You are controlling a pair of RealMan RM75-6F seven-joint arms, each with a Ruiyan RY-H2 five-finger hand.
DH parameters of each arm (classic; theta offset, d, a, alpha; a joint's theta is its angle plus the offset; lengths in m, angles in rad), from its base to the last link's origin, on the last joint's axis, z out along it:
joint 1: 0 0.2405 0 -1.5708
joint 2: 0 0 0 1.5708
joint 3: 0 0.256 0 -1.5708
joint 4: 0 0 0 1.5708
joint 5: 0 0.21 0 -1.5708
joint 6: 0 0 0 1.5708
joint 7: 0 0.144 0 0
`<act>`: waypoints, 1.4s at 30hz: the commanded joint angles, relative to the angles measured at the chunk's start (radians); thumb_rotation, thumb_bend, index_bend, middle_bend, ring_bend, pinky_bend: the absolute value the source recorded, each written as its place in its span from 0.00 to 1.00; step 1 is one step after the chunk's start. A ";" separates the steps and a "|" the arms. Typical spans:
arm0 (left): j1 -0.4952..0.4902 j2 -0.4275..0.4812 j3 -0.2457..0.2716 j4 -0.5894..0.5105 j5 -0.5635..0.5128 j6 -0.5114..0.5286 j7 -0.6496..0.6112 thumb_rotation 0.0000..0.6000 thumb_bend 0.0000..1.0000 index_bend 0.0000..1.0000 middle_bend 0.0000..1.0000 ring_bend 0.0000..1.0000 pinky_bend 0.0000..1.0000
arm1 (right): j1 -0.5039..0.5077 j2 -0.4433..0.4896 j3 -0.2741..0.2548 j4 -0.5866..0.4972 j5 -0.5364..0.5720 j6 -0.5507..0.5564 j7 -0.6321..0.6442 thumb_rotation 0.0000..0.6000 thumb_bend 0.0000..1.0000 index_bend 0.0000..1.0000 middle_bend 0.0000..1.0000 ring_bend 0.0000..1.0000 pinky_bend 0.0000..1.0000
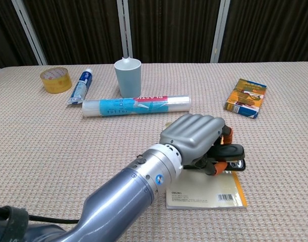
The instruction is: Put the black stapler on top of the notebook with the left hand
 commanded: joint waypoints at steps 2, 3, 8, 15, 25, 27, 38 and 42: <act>0.003 -0.002 0.012 0.002 -0.008 -0.003 0.009 1.00 0.44 0.65 0.53 0.46 0.54 | -0.003 0.001 0.000 0.001 -0.002 0.006 0.002 1.00 0.12 0.00 0.00 0.00 0.00; 0.004 -0.002 0.016 0.001 -0.012 -0.005 0.012 1.00 0.44 0.65 0.53 0.46 0.54 | -0.003 0.001 0.000 0.001 -0.002 0.007 0.003 1.00 0.12 0.00 0.00 0.00 0.00; 0.008 -0.002 0.019 0.002 -0.017 -0.001 0.033 1.00 0.41 0.63 0.52 0.46 0.54 | -0.003 -0.002 0.001 0.002 -0.001 0.004 -0.003 1.00 0.12 0.00 0.00 0.00 0.00; 0.029 0.020 0.028 -0.028 -0.026 -0.007 0.051 1.00 0.37 0.52 0.40 0.42 0.54 | -0.001 -0.009 0.004 0.001 0.007 -0.003 -0.020 1.00 0.12 0.00 0.00 0.00 0.00; 0.054 0.087 0.027 -0.142 -0.087 -0.023 0.165 1.00 0.23 0.02 0.05 0.17 0.41 | 0.000 -0.019 0.004 -0.005 0.013 -0.012 -0.056 1.00 0.12 0.00 0.00 0.00 0.00; 0.059 0.105 0.026 -0.175 -0.083 -0.012 0.175 1.00 0.21 0.00 0.01 0.11 0.35 | 0.001 -0.020 0.005 -0.004 0.016 -0.016 -0.061 1.00 0.12 0.00 0.00 0.00 0.00; 0.208 0.417 0.145 -0.570 0.040 0.186 0.228 1.00 0.19 0.00 0.00 0.01 0.19 | -0.006 -0.020 0.003 -0.007 0.009 -0.003 -0.076 1.00 0.12 0.00 0.00 0.00 0.00; 0.325 0.595 0.247 -0.696 0.105 0.334 0.272 1.00 0.20 0.00 0.00 0.01 0.18 | -0.009 -0.022 0.003 -0.012 0.005 0.004 -0.092 1.00 0.12 0.00 0.00 0.00 0.00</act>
